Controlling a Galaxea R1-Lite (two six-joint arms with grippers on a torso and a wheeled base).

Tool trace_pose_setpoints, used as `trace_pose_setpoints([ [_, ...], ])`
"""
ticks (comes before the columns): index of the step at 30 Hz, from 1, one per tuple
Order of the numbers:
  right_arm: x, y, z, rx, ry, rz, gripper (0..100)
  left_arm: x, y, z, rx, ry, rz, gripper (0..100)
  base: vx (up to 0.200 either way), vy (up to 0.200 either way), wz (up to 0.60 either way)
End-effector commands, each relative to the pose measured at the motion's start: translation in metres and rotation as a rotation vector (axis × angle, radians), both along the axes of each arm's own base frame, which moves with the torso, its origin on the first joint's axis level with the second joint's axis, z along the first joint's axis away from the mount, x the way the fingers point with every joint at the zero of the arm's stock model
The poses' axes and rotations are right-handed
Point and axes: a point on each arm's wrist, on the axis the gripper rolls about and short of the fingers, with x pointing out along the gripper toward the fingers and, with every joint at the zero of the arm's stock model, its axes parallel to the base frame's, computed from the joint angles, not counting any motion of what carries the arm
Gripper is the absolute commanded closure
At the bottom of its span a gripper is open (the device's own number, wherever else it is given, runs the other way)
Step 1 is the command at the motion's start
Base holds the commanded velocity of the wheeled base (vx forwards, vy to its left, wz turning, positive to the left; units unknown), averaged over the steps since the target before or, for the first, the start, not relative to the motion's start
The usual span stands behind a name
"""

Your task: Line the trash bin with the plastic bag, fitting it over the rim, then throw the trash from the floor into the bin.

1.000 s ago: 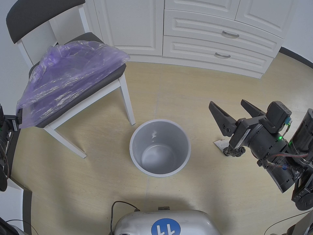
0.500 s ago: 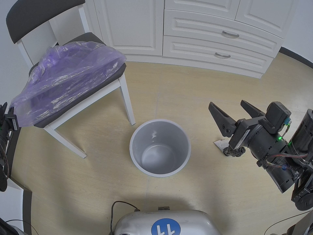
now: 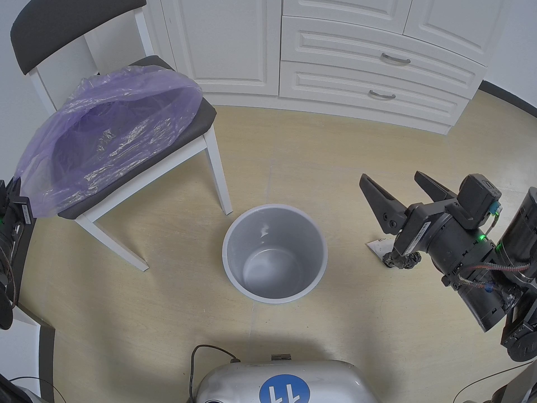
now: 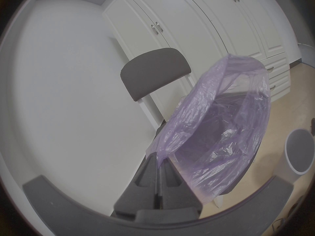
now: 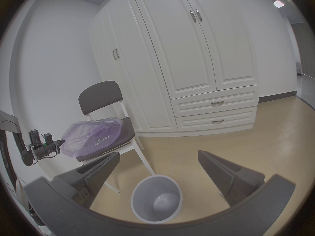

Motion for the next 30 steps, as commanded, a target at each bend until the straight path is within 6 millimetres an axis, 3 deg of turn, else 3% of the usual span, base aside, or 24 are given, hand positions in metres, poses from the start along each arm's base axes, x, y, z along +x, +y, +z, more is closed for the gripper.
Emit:
trace_pose_setpoints([
  [1,-0.005,-0.008,-0.003,-0.004,0.012,-0.039,0,0.003,-0.003,0.001,-0.007,-0.008,-0.017,100,0.0,0.0,0.0],
  [2,-0.007,-0.01,-0.012,-0.043,0.035,-0.036,0,0.004,-0.002,-0.002,-0.016,0.003,-0.015,100,0.0,0.0,0.0],
  [11,0.002,-0.005,-0.003,-0.027,0.006,-0.083,0,0.0,0.003,0.001,-0.017,-0.013,0.003,100,0.0,0.0,0.0],
  [14,-0.005,-0.01,-0.007,-0.05,0.011,-0.065,0,0.003,0.007,0.004,-0.022,-0.03,0.011,100,0.0,0.0,0.0],
  [18,-0.004,-0.008,0.001,-0.034,-0.01,-0.072,0,-0.004,0.002,0.009,-0.018,-0.05,0.001,100,0.0,0.0,0.0],
  [30,-0.006,-0.006,0.002,-0.034,-0.015,-0.057,0,-0.003,0.0,0.011,-0.015,-0.065,-0.014,100,0.0,0.0,0.0],
])
